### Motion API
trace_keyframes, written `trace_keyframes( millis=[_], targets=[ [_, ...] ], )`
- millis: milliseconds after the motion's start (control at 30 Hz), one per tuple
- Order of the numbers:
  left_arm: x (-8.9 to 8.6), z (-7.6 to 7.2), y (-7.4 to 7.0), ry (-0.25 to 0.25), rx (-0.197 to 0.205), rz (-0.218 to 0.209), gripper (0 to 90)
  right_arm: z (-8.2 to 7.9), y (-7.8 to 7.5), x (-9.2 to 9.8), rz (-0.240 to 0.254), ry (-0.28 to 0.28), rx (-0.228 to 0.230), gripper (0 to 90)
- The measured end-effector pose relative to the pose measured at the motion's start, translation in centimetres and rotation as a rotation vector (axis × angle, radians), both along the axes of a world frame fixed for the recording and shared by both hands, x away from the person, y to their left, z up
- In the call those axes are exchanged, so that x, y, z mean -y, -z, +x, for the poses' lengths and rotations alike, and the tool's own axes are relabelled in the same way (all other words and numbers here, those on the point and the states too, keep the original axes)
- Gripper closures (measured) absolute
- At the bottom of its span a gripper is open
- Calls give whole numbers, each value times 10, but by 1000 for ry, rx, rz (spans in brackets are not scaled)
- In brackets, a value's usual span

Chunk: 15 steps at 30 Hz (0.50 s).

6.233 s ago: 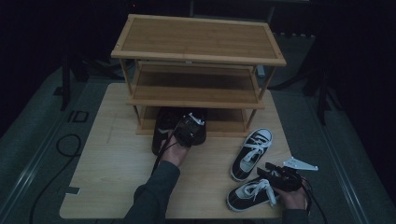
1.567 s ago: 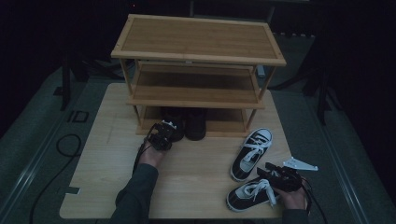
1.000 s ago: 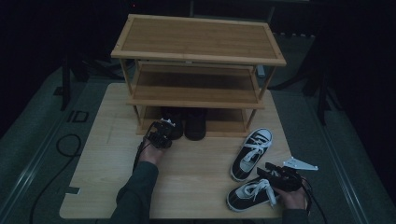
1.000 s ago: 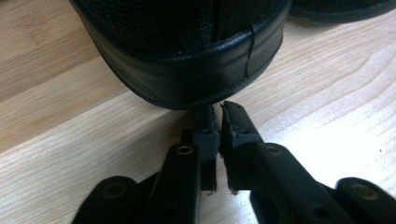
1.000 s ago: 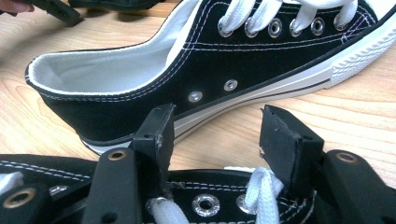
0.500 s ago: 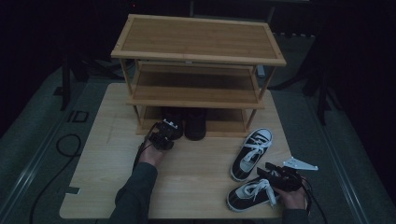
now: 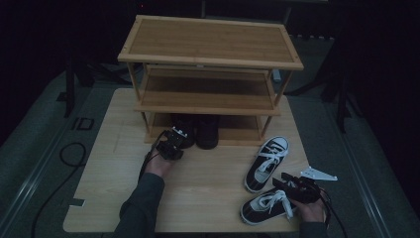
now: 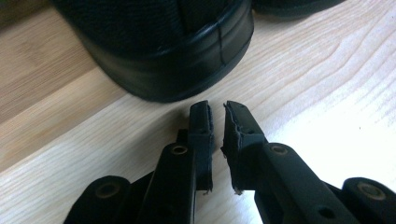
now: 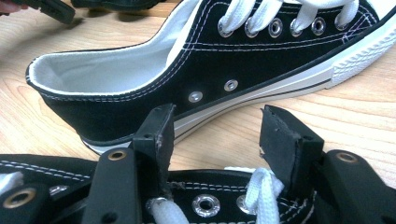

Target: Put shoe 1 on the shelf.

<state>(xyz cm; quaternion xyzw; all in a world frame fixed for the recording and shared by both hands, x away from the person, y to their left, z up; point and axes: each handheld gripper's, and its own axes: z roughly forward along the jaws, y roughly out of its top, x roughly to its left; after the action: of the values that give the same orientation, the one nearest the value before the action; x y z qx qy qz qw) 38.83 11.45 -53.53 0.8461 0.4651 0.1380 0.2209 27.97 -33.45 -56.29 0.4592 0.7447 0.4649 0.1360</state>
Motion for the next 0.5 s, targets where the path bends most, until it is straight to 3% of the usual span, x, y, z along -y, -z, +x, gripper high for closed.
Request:
trace_keyframes(
  millis=[367, 500],
  targets=[
    [-25, -18, -4, 19, 68, -14, 656, 0, 0, 0, -6, -1, 5, 447],
    [-32, -21, -4, 9, 75, -15, 603, -1, 0, 0, -5, 0, 6, 447]
  ],
)
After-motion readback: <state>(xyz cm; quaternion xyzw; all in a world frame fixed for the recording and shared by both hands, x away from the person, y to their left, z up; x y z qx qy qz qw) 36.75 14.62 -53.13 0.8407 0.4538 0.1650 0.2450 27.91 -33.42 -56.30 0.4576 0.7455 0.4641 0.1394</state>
